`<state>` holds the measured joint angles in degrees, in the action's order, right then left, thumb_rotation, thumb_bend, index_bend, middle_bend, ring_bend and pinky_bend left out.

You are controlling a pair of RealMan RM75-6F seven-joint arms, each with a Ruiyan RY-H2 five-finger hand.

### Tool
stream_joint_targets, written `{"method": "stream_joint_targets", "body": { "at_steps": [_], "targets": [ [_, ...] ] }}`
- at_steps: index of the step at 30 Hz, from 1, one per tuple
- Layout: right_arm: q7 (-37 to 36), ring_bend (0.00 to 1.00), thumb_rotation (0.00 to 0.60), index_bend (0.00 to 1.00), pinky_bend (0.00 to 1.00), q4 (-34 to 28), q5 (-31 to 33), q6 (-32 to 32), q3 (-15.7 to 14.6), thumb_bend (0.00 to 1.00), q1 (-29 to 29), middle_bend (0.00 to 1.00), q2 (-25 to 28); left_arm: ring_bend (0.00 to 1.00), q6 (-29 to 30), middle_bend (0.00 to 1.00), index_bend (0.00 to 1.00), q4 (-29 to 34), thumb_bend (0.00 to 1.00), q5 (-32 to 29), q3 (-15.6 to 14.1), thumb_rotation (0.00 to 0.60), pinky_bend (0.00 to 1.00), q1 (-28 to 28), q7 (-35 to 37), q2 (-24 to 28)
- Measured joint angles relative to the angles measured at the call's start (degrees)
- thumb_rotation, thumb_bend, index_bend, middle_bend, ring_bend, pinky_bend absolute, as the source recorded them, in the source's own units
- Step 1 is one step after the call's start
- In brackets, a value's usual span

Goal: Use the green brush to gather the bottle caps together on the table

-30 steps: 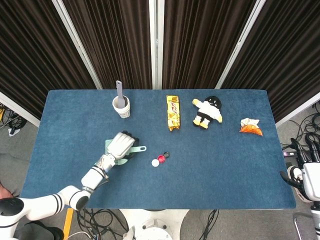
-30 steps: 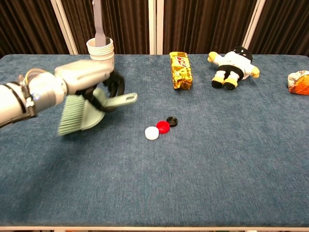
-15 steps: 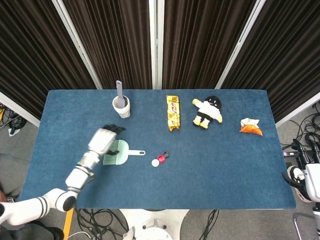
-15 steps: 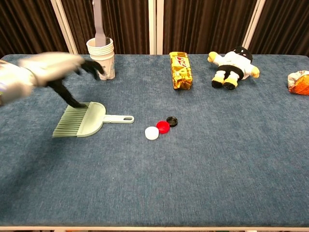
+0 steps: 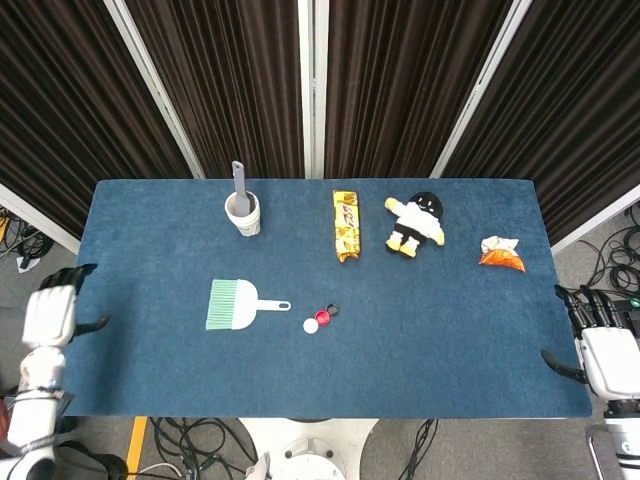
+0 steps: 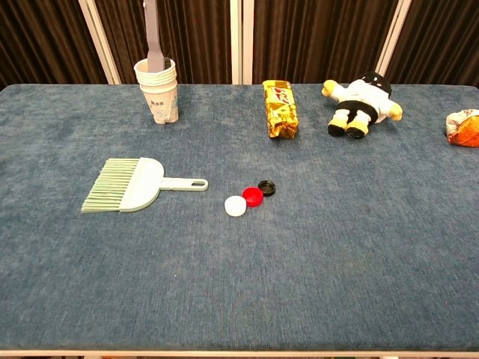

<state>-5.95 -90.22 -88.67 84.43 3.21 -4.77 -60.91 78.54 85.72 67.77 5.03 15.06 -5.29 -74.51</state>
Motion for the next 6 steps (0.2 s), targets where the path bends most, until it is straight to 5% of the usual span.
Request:
{"method": "stream_joint_targets", "body": {
  "at_steps": [6],
  "targets": [
    [2.3,0.00,0.600,0.02,0.06,0.2,-0.8,2.8,-0.2,0.12,1.1,0.16,-2.3,0.17,9.9,0.23,0.20,5.8,0.14,5.4,-4.1,0.600,0.20,-6.8,-1.5,0.8]
  ]
}}
